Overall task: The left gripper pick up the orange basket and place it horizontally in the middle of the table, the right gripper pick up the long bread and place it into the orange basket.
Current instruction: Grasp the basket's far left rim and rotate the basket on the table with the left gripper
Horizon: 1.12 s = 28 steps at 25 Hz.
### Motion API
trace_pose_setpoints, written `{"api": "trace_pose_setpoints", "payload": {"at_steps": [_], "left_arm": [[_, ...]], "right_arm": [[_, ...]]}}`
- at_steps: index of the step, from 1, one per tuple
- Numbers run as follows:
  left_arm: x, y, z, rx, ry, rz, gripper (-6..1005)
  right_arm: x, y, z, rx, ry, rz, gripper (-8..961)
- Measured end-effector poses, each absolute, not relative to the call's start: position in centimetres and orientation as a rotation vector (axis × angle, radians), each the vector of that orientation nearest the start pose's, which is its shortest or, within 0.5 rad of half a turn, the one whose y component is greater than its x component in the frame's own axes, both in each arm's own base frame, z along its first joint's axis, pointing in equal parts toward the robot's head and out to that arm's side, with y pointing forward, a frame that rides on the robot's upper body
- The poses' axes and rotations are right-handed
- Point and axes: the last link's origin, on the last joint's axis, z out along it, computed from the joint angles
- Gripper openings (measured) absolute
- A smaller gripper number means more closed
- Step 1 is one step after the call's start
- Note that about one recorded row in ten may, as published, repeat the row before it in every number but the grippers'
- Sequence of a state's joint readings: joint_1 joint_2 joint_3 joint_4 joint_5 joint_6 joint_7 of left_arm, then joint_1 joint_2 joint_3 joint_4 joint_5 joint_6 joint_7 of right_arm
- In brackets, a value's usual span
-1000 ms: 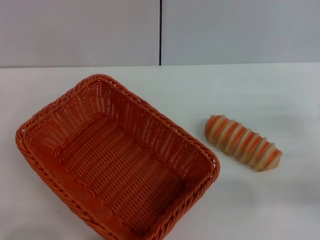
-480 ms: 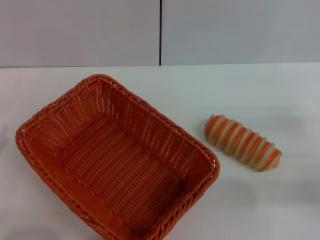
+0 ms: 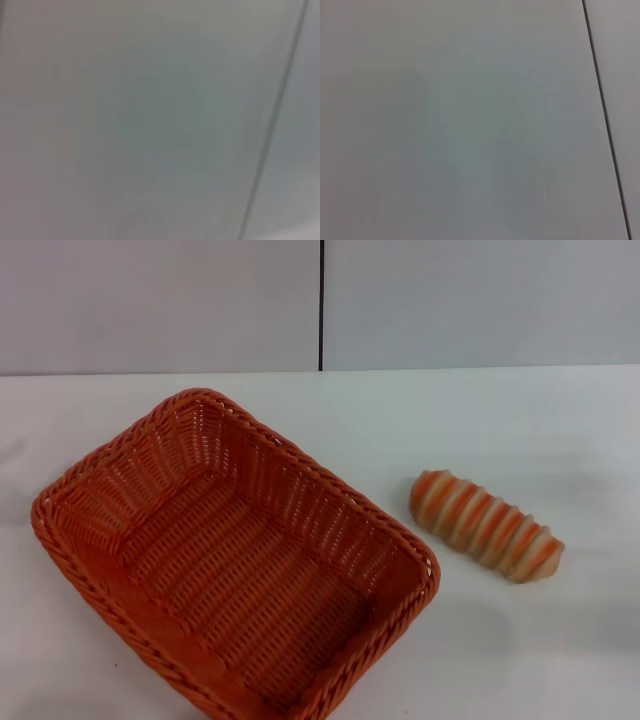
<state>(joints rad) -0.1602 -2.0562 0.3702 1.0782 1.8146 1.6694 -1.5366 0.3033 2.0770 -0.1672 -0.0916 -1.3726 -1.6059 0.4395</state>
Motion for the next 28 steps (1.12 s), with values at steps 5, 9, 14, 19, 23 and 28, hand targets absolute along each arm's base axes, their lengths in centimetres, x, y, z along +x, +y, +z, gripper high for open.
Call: {"api": "trace_pose_setpoints", "payload": {"at_steps": [5, 9, 14, 19, 23, 28], "left_arm": [[-31.7, 27.6, 14.9, -2.29, -0.775, -0.45, 791], [-28.2, 30.6, 13.5, -2.435, -0.775, -0.236, 791], [-25.1, 33.1, 10.8, -2.534, -0.759, 0.037, 790], [-24.1, 34.2, 8.9, -2.536, -0.721, 0.189, 789], [-23.8, 34.7, 7.9, -2.525, -0.671, 0.255, 789], [-24.2, 35.1, 7.4, -2.504, -0.647, 0.353, 788]], "right_arm": [[35.0, 26.0, 3.9, -1.541, 0.41, 0.943, 71], [34.8, 25.8, 4.0, -1.537, 0.399, 0.958, 74], [34.6, 25.6, 4.1, -1.533, 0.386, 0.976, 77], [34.6, 25.6, 4.2, -1.527, 0.383, 0.981, 79], [34.5, 25.6, 4.3, -1.523, 0.382, 0.983, 82], [34.4, 25.8, 4.3, -1.524, 0.379, 0.986, 85]]}}
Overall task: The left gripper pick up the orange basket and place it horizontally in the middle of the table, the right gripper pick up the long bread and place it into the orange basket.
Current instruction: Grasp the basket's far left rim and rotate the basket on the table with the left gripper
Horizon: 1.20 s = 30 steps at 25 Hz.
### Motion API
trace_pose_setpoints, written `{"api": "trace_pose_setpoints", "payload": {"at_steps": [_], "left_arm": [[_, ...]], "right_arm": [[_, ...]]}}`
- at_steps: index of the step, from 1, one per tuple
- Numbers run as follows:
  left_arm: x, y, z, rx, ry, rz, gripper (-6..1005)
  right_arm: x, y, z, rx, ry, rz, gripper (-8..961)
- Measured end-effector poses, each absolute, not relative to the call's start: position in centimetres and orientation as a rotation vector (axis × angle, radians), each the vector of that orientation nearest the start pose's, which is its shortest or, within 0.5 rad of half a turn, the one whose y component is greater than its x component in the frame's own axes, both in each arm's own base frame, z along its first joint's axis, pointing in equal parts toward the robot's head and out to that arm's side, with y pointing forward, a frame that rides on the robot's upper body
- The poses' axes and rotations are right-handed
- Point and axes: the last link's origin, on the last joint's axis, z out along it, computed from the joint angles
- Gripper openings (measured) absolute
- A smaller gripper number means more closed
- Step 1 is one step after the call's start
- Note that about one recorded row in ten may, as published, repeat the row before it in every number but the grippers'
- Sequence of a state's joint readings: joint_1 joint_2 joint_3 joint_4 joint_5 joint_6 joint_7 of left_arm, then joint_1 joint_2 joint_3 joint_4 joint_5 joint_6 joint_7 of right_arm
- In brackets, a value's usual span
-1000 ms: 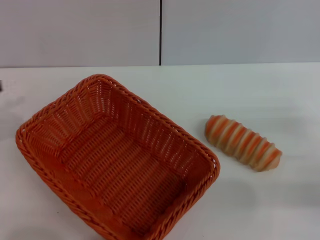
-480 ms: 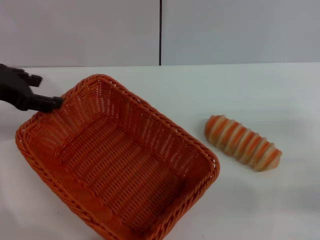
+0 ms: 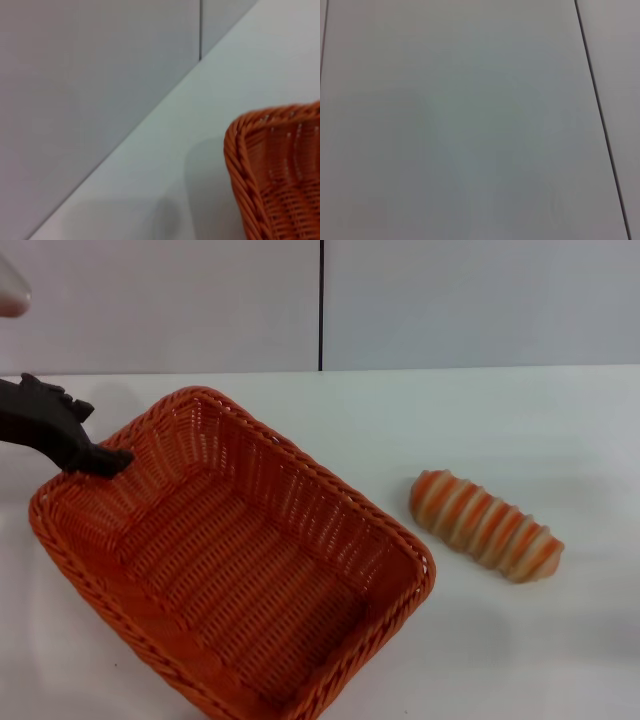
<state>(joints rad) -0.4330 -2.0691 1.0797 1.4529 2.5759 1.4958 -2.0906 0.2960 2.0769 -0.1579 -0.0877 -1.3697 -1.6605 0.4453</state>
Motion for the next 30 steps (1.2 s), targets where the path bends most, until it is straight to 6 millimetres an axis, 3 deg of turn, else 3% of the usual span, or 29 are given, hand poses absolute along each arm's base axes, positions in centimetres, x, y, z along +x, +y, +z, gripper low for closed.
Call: {"api": "trace_pose_setpoints", "payload": {"at_steps": [14, 30], "left_arm": [[-23.7, 34.9, 4.2, -2.577, -0.623, 0.524, 786], [-23.3, 35.4, 2.7, -2.588, -0.613, 0.544, 783]], "right_arm": [[34.1, 26.6, 4.1, -1.533, 0.376, 0.984, 93], [34.3, 26.4, 3.9, -1.532, 0.393, 0.976, 102]]}}
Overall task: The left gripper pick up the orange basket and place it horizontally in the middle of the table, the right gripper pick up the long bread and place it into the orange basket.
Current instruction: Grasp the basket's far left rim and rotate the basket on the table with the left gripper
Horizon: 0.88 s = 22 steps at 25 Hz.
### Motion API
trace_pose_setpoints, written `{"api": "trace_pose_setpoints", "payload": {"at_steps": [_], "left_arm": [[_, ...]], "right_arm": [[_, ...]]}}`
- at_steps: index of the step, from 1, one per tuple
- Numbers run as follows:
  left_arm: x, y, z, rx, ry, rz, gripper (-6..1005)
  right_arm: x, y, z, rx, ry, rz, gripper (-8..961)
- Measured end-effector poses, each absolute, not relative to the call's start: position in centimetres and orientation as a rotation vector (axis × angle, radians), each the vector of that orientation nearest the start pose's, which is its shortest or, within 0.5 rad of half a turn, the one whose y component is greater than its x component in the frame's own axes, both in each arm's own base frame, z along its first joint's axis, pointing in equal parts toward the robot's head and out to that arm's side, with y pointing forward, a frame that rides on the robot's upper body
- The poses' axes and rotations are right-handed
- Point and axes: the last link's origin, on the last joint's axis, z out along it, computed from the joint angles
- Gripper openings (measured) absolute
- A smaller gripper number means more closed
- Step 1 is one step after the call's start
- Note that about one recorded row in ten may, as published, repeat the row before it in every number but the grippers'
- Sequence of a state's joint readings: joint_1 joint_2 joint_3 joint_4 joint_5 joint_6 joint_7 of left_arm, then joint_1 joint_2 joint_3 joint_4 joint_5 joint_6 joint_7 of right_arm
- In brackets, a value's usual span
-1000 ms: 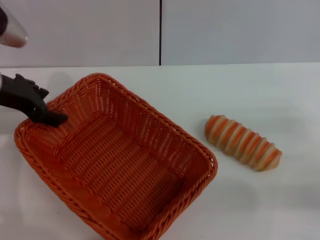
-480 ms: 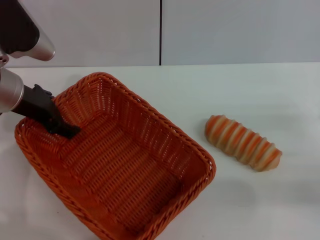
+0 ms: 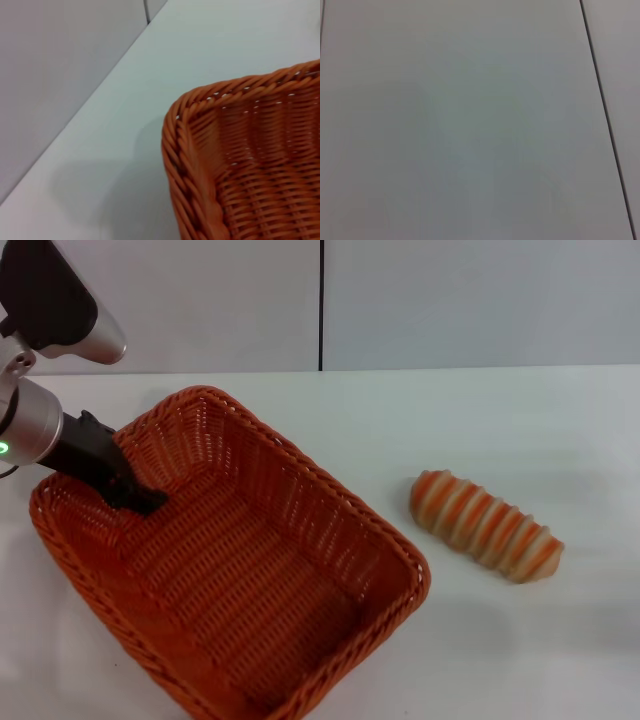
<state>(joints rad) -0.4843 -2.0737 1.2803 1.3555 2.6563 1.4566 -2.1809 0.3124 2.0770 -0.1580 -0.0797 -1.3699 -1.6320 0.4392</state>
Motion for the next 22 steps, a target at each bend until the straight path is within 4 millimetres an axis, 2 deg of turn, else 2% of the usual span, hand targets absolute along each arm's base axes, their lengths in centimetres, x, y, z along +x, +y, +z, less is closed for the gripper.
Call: {"api": "trace_pose_setpoints", "payload": {"at_steps": [3, 8, 14, 22], "left_arm": [[-23.4, 35.7, 2.4, -2.584, -0.62, 0.551, 783], [-23.2, 35.9, 2.0, -2.576, -0.6, 0.548, 648], [-23.0, 36.1, 1.9, -2.556, -0.577, 0.57, 544], [-22.2, 36.2, 2.3, -2.547, -0.536, 0.562, 356]], "right_arm": [[34.4, 26.4, 3.9, -1.533, 0.4, 0.969, 104], [34.5, 26.4, 3.9, -1.533, 0.402, 0.967, 107], [34.5, 26.5, 3.9, -1.533, 0.401, 0.967, 110], [34.2, 26.8, 3.9, -1.536, 0.395, 0.974, 115]]}}
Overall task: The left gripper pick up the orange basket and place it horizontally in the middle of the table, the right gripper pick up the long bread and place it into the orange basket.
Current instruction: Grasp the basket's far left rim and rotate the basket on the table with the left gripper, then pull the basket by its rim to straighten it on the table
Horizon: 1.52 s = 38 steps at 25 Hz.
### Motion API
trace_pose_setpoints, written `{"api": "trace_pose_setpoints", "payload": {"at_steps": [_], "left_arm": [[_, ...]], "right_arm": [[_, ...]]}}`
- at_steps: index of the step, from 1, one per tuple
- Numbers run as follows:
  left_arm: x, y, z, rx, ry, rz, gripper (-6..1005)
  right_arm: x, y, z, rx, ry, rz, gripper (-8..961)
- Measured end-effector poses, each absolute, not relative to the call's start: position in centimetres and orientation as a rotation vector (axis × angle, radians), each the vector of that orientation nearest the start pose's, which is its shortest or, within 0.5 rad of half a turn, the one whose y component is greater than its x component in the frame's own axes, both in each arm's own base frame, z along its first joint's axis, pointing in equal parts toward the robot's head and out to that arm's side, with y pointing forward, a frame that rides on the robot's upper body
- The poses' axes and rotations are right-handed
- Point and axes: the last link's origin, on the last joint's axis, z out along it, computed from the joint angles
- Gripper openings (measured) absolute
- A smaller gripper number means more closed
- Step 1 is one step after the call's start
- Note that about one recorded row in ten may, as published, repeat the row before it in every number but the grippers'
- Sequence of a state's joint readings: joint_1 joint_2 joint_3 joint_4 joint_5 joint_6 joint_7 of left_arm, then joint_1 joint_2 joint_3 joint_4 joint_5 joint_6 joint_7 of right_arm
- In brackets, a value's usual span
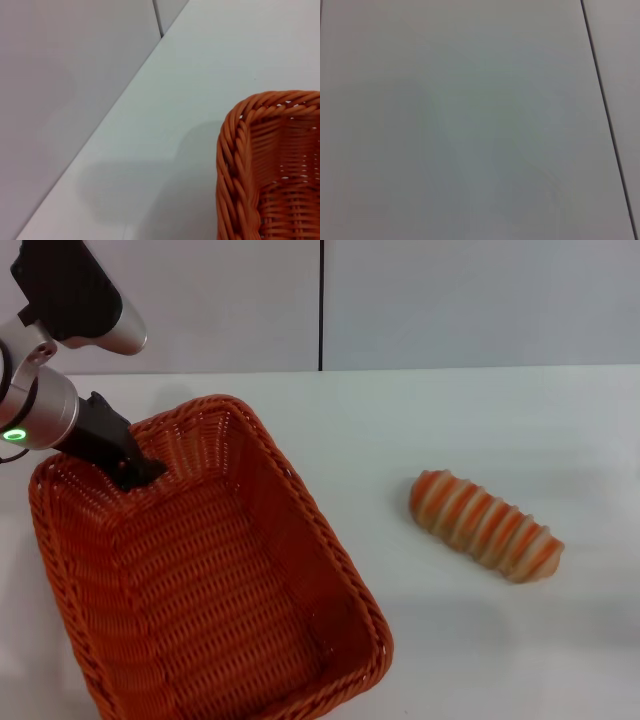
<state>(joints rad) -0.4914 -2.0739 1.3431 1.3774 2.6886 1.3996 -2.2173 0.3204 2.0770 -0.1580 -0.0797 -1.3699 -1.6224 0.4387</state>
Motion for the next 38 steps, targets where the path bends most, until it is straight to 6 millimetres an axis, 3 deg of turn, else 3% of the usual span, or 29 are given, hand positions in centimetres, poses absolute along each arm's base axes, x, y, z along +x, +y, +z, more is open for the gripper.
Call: {"api": "trace_pose_setpoints", "payload": {"at_steps": [4, 11, 12, 19, 27, 38], "left_arm": [[-21.8, 36.4, 2.6, -2.529, -0.57, 0.533, 306], [-21.1, 38.3, 5.5, -2.319, -0.877, 0.285, 262], [-21.1, 38.8, 6.3, -2.251, -0.967, 0.225, 258], [-22.6, 39.2, 8.4, -2.038, -1.167, 0.155, 235], [-24.3, 36.8, 9.3, -1.898, -1.292, 0.086, 196], [-26.7, 33.1, 8.4, -1.901, -1.468, -0.057, 153]], "right_arm": [[33.9, 27.2, 3.9, -1.541, 0.386, 0.986, 117], [33.0, 28.9, 4.5, -1.556, 0.342, 0.999, 121], [32.8, 29.6, 4.8, -1.563, 0.334, 0.993, 122], [32.0, 32.6, 6.3, -1.602, 0.34, 0.99, 126], [28.3, 36.4, 5.1, -1.796, 0.234, 0.975, 130], [26.3, 37.6, 3.7, -1.919, 0.196, 0.987, 137]]}}
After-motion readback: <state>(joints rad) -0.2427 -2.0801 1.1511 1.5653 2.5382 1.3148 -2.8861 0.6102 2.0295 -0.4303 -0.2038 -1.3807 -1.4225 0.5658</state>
